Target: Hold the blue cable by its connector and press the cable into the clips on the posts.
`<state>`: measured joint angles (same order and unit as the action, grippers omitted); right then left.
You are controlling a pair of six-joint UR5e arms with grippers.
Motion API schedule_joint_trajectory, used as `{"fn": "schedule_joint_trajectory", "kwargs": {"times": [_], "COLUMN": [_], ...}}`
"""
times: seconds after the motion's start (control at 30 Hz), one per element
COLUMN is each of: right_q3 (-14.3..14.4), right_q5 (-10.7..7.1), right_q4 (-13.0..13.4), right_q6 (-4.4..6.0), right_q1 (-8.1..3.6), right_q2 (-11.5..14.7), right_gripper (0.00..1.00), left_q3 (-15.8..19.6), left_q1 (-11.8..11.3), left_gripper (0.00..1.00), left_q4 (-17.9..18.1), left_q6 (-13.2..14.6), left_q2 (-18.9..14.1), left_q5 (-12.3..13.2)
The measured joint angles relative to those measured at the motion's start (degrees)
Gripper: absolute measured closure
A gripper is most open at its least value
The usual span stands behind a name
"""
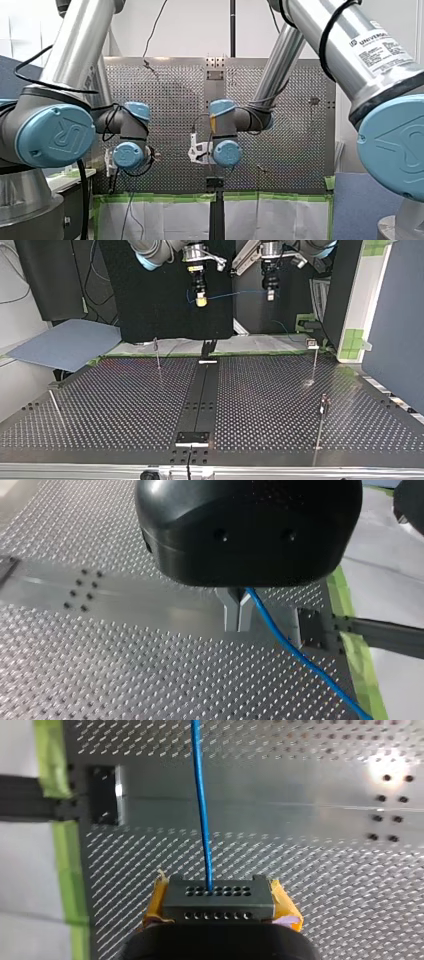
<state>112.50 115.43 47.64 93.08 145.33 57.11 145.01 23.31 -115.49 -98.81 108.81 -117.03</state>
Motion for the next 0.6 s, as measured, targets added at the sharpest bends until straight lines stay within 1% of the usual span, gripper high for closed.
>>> {"fn": "schedule_joint_trajectory", "kwargs": {"times": [0.1,0.27,0.3,0.4,0.6], "right_q3": [-1.15,-2.60,-3.06,-4.16,-6.27], "right_q5": [-1.20,-2.57,-3.14,-4.67,-6.96], "right_q4": [-1.84,-4.58,-5.32,-7.11,-10.34], "right_q6": [0.20,0.27,0.27,0.27,0.39], "right_q1": [-0.43,-1.10,-1.32,-1.81,-2.72], "right_q2": [1.88,4.64,5.36,7.17,10.65], "right_gripper": [1.00,1.00,1.00,1.00,1.00], "left_q3": [-1.11,-3.46,-4.14,-5.71,-8.08], "left_q1": [-0.32,-0.44,-0.47,-0.53,-0.59], "left_gripper": [1.00,1.00,1.00,1.00,1.00], "left_q4": [-1.64,-4.13,-4.85,-6.41,-9.53], "left_q6": [0.13,0.82,0.79,0.26,-0.91], "left_q2": [-1.66,-4.17,-4.87,-6.45,-9.58], "left_q5": [-0.47,-0.83,-0.94,-1.56,-3.39]}}
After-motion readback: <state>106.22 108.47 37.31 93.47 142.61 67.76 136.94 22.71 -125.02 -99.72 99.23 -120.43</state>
